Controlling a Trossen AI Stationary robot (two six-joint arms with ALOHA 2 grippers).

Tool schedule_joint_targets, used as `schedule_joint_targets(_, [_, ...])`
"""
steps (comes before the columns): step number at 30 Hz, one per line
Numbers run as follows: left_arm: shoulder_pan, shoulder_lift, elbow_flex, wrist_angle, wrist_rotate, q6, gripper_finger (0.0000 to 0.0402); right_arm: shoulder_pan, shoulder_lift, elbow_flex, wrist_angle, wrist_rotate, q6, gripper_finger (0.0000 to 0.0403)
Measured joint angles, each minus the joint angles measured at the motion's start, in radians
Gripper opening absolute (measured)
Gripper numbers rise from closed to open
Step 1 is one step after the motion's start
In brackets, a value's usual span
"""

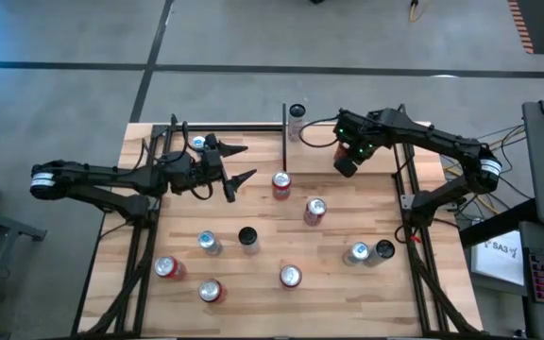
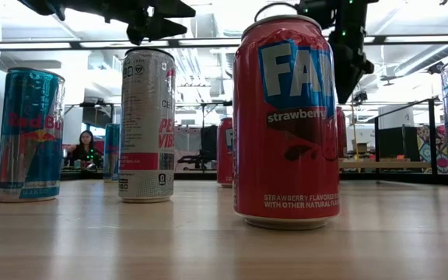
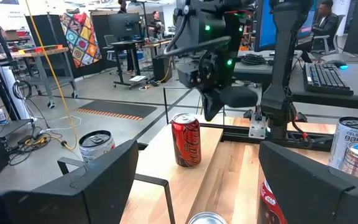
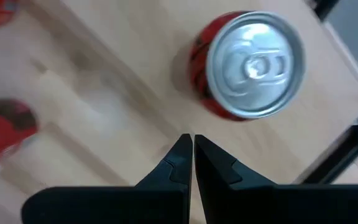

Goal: Place canned beverage on shelf
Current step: Put the top red black soda can on the shelf

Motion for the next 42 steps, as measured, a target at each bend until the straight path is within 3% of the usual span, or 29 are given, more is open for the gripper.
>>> schedule_joint_targets(5, [0.0, 0.0, 0.0, 0.001, 0.0, 0.0, 0.032, -0.004, 0.0, -0.016, 0.041, 0.086, 0.004, 0.0009])
schedule_joint_targets(17, [0.0, 0.0, 0.0, 0.0, 0.0, 0.0, 0.032, -0.043, -0.002, -0.016, 0.061, 0.169, 0.001, 0.0009])
schedule_joint_targets(23, [0.0, 0.0, 0.0, -0.003, 0.0, 0.0, 0.032, -0.046, -0.004, -0.004, 0.06, 0.162, -0.002, 0.0009])
schedule_joint_targets(29, [0.0, 0.0, 0.0, -0.003, 0.0, -0.003, 0.032, -0.046, -0.01, 0.007, 0.056, 0.003, 0.016, 0.0009])
schedule_joint_targets(34, [0.0, 0.0, 0.0, -0.003, 0.0, -0.001, 0.032, -0.046, 0.005, -0.011, 0.113, 0.023, 0.015, 0.0009])
schedule_joint_targets(42, [0.0, 0.0, 0.0, -0.003, 0.0, -0.001, 0.032, -0.05, 0.027, -0.012, 0.115, 0.154, 0.031, 0.0009])
